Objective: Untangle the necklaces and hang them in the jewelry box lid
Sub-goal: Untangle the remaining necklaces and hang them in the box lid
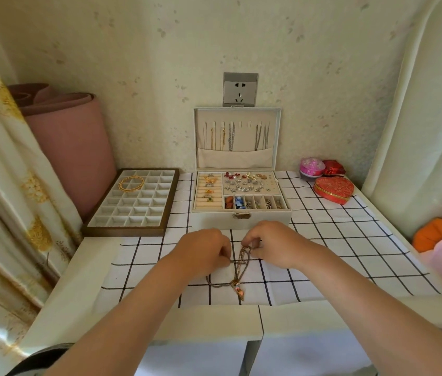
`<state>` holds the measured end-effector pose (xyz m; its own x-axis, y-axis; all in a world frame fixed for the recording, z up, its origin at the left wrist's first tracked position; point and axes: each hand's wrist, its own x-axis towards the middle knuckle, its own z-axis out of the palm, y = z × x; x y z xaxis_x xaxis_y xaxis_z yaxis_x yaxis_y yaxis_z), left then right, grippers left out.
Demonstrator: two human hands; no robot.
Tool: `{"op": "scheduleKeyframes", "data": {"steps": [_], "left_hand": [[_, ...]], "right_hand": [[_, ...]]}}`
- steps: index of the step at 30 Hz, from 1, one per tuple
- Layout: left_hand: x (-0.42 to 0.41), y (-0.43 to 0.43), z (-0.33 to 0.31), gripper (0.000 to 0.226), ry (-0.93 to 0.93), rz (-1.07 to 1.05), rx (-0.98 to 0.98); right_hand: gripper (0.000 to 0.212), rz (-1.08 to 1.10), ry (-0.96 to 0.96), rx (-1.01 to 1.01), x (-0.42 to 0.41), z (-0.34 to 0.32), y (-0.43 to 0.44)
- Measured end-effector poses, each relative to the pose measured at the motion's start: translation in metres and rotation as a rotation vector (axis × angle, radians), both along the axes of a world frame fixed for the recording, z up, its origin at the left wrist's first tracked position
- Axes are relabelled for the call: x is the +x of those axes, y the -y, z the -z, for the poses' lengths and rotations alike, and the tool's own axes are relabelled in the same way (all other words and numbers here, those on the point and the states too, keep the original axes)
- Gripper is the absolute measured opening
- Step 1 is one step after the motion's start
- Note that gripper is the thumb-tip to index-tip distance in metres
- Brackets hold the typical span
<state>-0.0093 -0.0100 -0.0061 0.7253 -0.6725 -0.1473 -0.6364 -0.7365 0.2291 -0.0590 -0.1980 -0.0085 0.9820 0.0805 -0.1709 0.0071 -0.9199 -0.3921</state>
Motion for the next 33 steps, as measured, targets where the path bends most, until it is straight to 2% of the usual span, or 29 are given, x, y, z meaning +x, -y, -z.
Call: {"op": "scheduleKeyframes", "data": {"steps": [2,7,17,20,23,25,26,30,33], "left_hand": [[0.001,0.001,0.003,0.017,0.031,0.004,0.022],[0.015,-0.012,0.011,0.018,0.278,-0.087,0.226],[0.013,-0.050,-0.009,0.017,0.233,-0.375,0.603],[0.008,-0.053,-0.015,0.014,0.234,-0.442,0.553],[0.008,-0.045,-0.008,0.022,0.276,-0.295,0.220],[0.005,-0.034,-0.003,0.019,0.119,-0.113,-0.009],[0.002,-0.029,-0.001,0.017,0.031,-0.051,-0.053],[-0.003,-0.024,0.008,0.008,-0.028,-0.016,-0.048],[-0.002,-0.029,0.006,0.014,0.020,-0.052,0.026]], "right_hand": [[0.023,0.028,-0.011,0.039,0.000,0.000,0.001],[0.021,0.047,-0.039,0.067,-0.001,0.001,0.002],[0.033,0.074,-0.094,-0.013,0.000,0.000,0.000],[0.037,0.053,-0.070,-0.085,-0.001,-0.001,-0.007],[0.033,-0.045,0.013,-0.052,-0.001,-0.003,-0.019],[0.026,-0.115,0.018,0.025,-0.003,-0.005,-0.028],[0.023,-0.137,0.008,0.046,-0.003,-0.006,-0.031],[0.009,-0.121,0.012,0.053,-0.004,-0.007,-0.030],[0.009,-0.091,-0.035,-0.015,-0.004,-0.004,-0.025]]}}
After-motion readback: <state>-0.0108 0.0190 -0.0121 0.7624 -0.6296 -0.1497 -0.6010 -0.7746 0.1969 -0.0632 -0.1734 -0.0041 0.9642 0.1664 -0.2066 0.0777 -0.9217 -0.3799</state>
